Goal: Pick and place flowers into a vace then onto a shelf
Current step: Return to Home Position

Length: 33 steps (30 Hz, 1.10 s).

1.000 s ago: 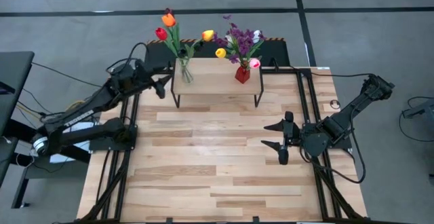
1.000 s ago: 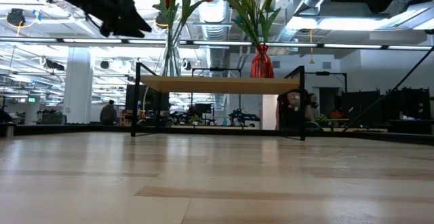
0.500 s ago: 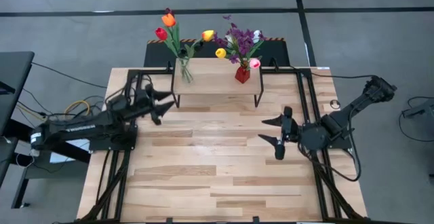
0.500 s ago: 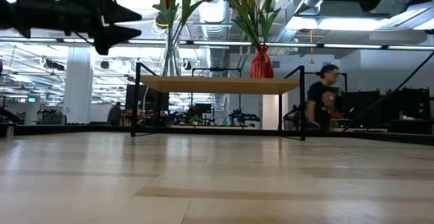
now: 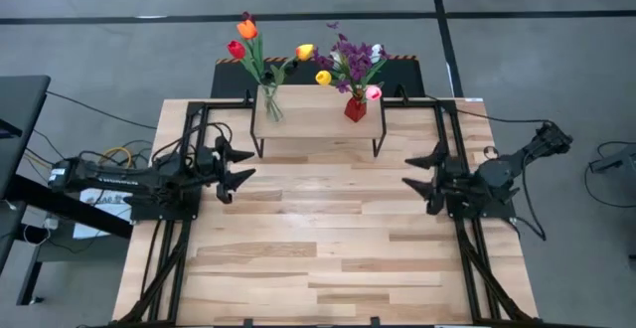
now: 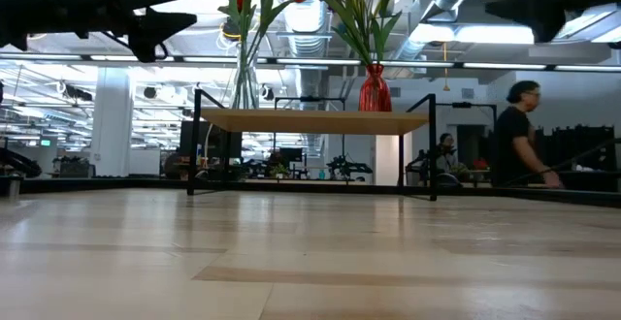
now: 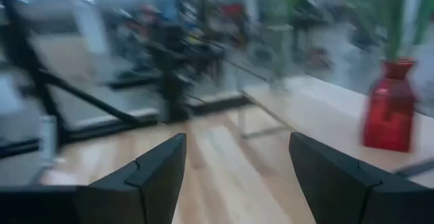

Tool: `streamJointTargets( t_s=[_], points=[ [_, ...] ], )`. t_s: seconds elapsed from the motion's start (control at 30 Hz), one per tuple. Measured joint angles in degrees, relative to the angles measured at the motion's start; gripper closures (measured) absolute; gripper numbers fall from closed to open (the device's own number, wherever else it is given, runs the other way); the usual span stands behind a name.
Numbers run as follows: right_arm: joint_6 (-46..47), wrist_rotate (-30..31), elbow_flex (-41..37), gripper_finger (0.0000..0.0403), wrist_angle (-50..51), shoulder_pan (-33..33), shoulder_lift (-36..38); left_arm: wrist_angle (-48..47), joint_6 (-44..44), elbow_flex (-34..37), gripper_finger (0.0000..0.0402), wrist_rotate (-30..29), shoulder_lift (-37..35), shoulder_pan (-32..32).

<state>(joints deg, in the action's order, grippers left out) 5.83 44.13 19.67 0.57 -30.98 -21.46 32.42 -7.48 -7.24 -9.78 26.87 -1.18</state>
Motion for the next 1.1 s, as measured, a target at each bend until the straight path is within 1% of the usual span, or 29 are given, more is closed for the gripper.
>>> streamJointTargets(
  t_s=[0.07, 0.1, 0.13, 0.2, 0.23, 0.3, 0.5, 0.7, 0.8, 0.87, 1.0, 1.1],
  points=[
    [-4.26, -4.22, -6.28, 0.0147, -6.04, -0.01, 6.28, 3.13, 1.03, 1.51, 0.0168, -2.61, 0.02, 2.77],
    [-5.69, -6.01, -8.76, 0.0147, -7.42, -0.01, 9.36, 5.49, 1.38, 2.62, 0.0168, -3.26, 0.02, 4.02],
    [-6.19, -6.66, -10.74, 0.0147, -7.78, -0.04, 12.48, 7.77, 1.74, 3.86, 0.0168, -3.80, 0.01, 5.12],
    [-6.35, -6.02, -13.77, 0.0147, -6.27, 0.11, 18.45, 11.35, 1.81, 6.26, 0.0168, -4.91, 0.13, 6.85],
    [-6.34, -5.80, -14.93, 0.0147, -5.00, 0.17, 21.13, 11.34, 1.67, 6.62, 0.0168, -5.80, 0.14, 7.51],
    [-5.95, -5.30, -16.02, 0.0147, -3.97, 0.69, 21.05, 8.64, 1.91, 6.55, 0.0168, -6.55, 0.13, 8.72],
    [-3.58, -5.66, -17.07, 0.0147, -0.23, 1.91, 20.09, 6.70, 5.74, 6.59, 0.0168, -1.44, 0.87, 11.64],
    [-3.24, -6.69, -18.04, 0.0147, -1.28, 1.77, 19.71, 2.02, 6.67, 6.62, 0.0168, -1.47, 0.90, 11.88],
    [-1.14, -6.55, -18.04, 0.0147, -1.21, 1.77, 19.40, 0.80, 4.81, 6.62, 0.0168, -1.48, 0.86, 11.88],
    [0.41, -6.57, -18.04, 0.0147, -1.22, 1.77, 19.49, -0.24, 1.81, 6.62, 0.0168, -1.37, 0.87, 11.88],
    [0.65, -6.57, -18.04, 0.0147, -1.17, 1.77, 19.44, -3.24, -3.30, 6.64, 0.0168, -1.36, 0.85, 11.88],
    [0.65, -6.57, -18.04, 0.0147, -1.15, 1.77, 19.44, -6.64, -3.72, 6.64, 0.0168, -1.35, 0.85, 11.88]
  ],
)
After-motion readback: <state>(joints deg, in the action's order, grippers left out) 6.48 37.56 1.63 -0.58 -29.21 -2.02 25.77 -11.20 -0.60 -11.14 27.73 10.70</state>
